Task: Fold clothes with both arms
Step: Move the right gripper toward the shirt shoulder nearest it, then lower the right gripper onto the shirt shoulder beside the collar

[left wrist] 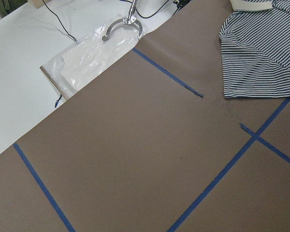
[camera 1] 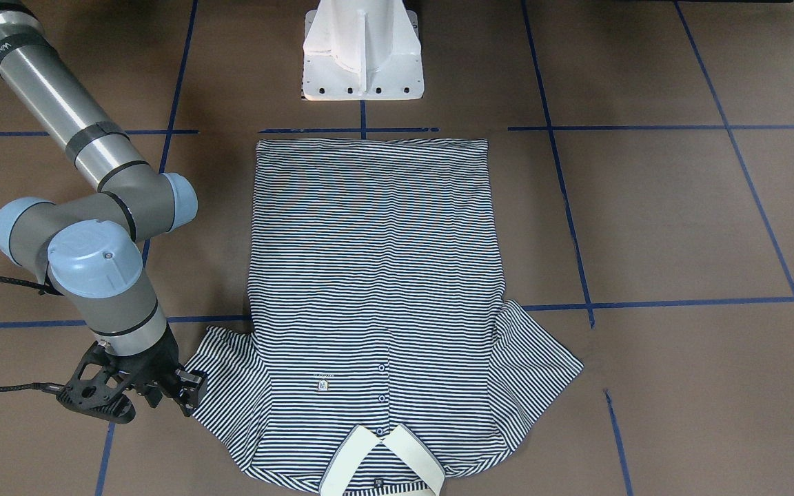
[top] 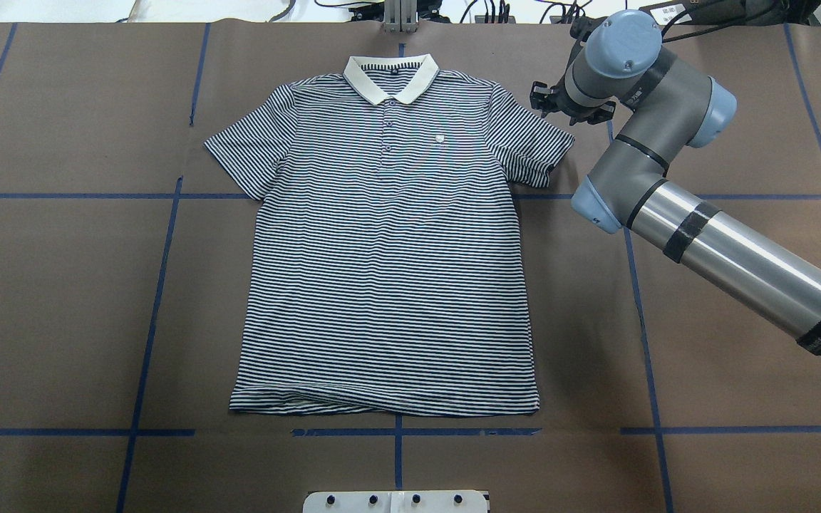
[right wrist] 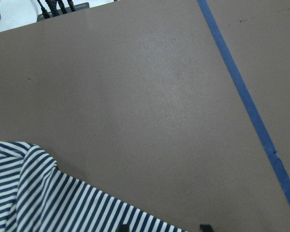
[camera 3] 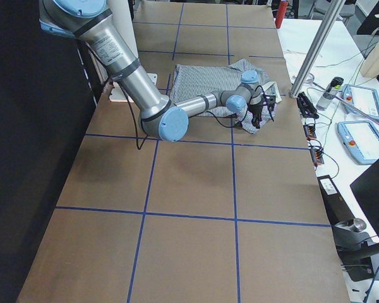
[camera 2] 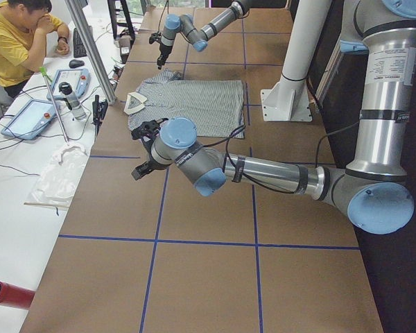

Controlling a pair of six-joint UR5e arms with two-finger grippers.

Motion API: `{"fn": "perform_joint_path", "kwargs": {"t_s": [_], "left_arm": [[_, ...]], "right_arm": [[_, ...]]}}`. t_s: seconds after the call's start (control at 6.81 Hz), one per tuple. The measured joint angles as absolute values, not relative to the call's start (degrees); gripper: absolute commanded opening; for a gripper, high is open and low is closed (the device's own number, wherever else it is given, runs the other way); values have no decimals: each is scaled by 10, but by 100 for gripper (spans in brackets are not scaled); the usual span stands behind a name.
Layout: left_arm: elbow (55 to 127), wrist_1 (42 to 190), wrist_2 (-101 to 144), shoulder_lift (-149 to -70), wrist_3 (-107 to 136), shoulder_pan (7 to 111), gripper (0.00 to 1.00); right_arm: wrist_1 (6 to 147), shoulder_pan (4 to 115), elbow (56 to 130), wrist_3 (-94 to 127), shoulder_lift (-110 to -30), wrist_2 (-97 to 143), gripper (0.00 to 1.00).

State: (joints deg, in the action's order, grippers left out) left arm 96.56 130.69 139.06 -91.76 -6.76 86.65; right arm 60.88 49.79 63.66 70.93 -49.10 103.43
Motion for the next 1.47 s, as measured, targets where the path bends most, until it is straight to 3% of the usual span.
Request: {"fn": "perform_joint_path", "kwargs": {"t_s": [1.18, 1.32, 1.47], "left_arm": [[967, 1309, 1391, -917, -68, 866, 100], [967, 1311, 1391, -917, -68, 866, 100], [967, 1313, 1391, -917, -68, 866, 100]], "right_arm": [[607, 482, 658, 706, -525, 1024, 55], [607, 482, 656, 706, -526, 1023, 43], [607, 482, 656, 706, -527, 1023, 20]]}}
